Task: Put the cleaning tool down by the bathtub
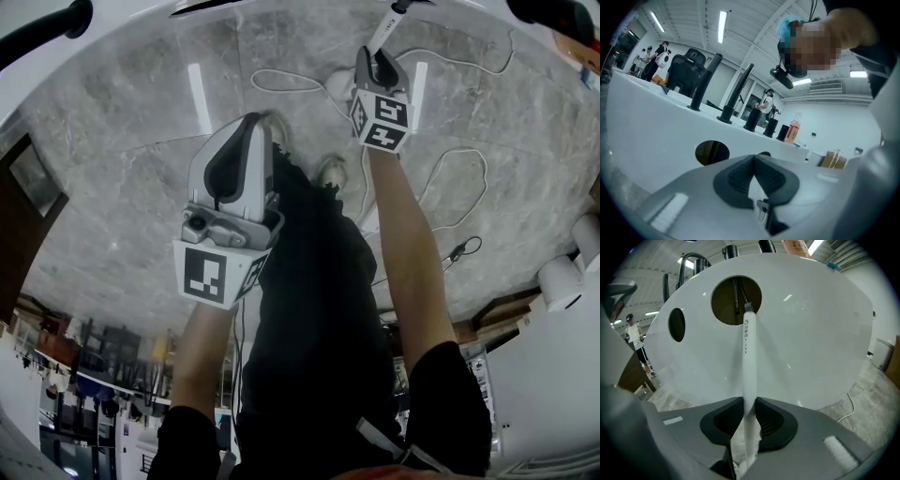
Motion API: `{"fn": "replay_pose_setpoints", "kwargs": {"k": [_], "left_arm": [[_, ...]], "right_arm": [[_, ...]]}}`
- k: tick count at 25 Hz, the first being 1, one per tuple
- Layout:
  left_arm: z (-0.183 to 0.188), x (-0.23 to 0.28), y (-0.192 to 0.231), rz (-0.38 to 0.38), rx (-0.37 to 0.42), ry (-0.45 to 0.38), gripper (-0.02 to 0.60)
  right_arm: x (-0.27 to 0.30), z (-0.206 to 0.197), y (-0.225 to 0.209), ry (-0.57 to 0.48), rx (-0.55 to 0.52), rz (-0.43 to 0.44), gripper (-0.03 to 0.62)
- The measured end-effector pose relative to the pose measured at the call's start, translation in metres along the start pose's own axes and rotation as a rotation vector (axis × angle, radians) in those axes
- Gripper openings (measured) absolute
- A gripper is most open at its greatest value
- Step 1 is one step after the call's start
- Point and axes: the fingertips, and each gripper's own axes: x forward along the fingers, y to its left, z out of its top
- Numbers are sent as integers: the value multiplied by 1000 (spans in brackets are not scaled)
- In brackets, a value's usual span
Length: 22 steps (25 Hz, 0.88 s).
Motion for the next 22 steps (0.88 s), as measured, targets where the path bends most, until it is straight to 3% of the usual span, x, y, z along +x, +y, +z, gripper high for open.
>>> {"fn": "replay_pose_setpoints", "kwargs": {"k": [9, 22], "left_arm": [[6, -4, -3, 2, -4, 0, 8], [47, -26, -35, -7, 5, -16, 8]], "right_arm": [[-8, 1, 0, 18, 6, -3, 133], [-62, 7, 0, 45, 27, -26, 110]]}}
